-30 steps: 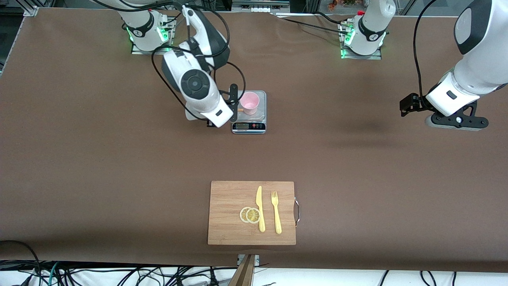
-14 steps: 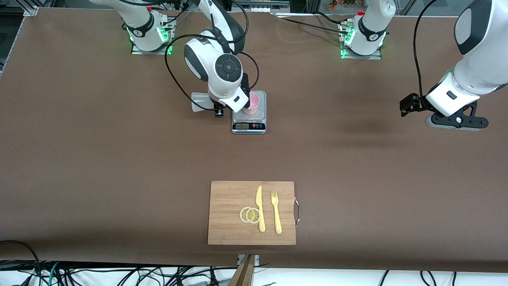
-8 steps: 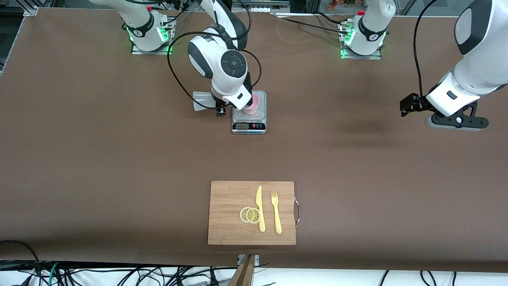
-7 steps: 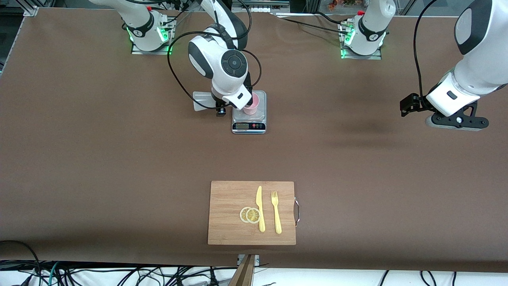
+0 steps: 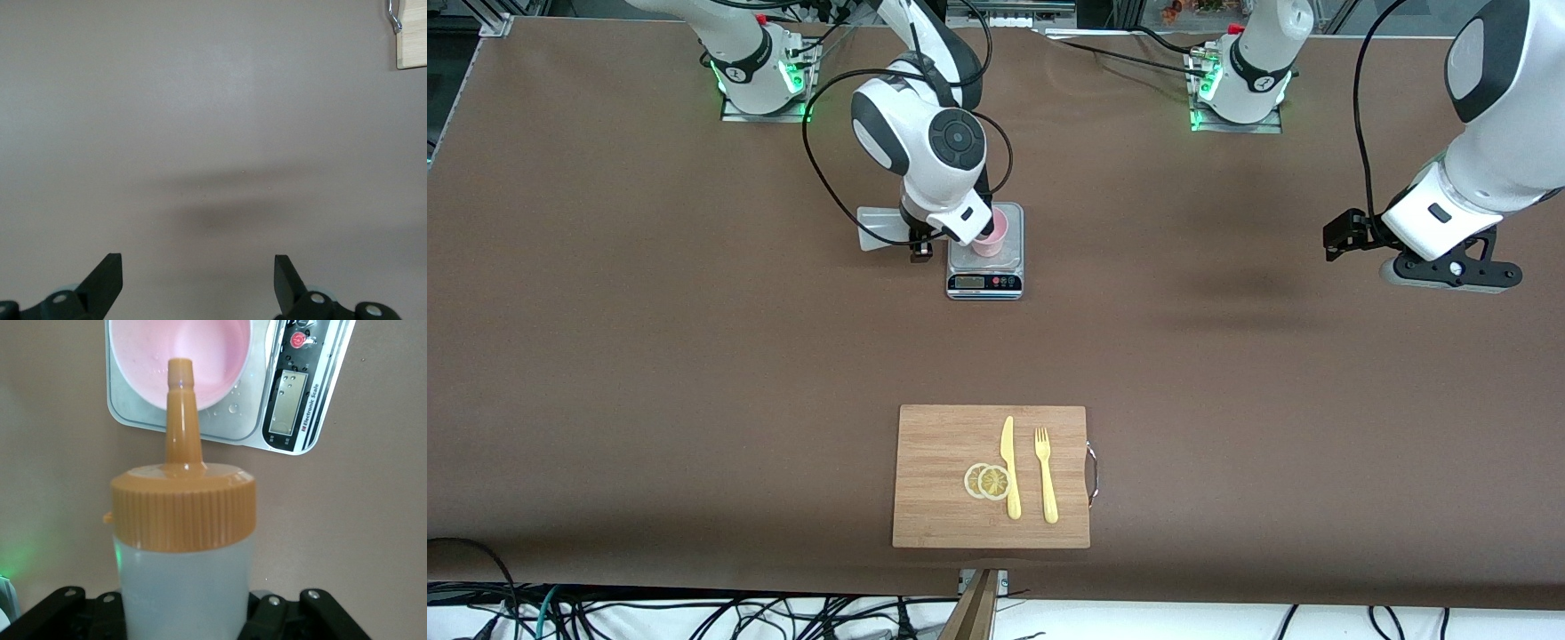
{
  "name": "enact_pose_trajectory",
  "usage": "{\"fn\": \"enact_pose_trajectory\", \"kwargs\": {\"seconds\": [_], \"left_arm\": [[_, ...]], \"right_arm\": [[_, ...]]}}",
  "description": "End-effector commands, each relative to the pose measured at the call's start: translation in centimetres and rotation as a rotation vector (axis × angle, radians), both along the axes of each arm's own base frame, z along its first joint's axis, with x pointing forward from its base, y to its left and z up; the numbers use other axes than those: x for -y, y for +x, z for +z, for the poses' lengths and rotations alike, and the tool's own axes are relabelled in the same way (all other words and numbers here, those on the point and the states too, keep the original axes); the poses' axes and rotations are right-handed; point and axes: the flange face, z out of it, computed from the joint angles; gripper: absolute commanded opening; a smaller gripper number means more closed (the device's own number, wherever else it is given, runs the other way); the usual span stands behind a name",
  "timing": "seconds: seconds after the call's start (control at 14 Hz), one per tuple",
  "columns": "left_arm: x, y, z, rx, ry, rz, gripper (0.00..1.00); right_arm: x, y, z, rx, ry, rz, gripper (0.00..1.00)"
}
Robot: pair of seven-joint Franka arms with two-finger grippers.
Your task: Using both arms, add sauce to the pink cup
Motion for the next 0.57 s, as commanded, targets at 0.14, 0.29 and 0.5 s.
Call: {"fn": "enact_pose_trajectory", "kwargs": {"seconds": [0.14, 0.29, 0.5], "left_arm": [[-0.25, 0.14, 0.42, -0.005, -0.003, -0.01, 1.0], [-0.26, 0.14, 0.42, -0.005, -0.003, -0.01, 1.0], [-0.24, 0.14, 0.42, -0.005, -0.005, -0.009, 1.0]], "right_arm": [[-0.06, -0.53, 0.01, 0.016, -0.031, 0.01, 0.0], [-0.02, -0.49, -0.25, 0.031, -0.047, -0.001, 0.0], [-0.03, -0.45, -0.47, 0.033, -0.052, -0.005, 0.0]]}}
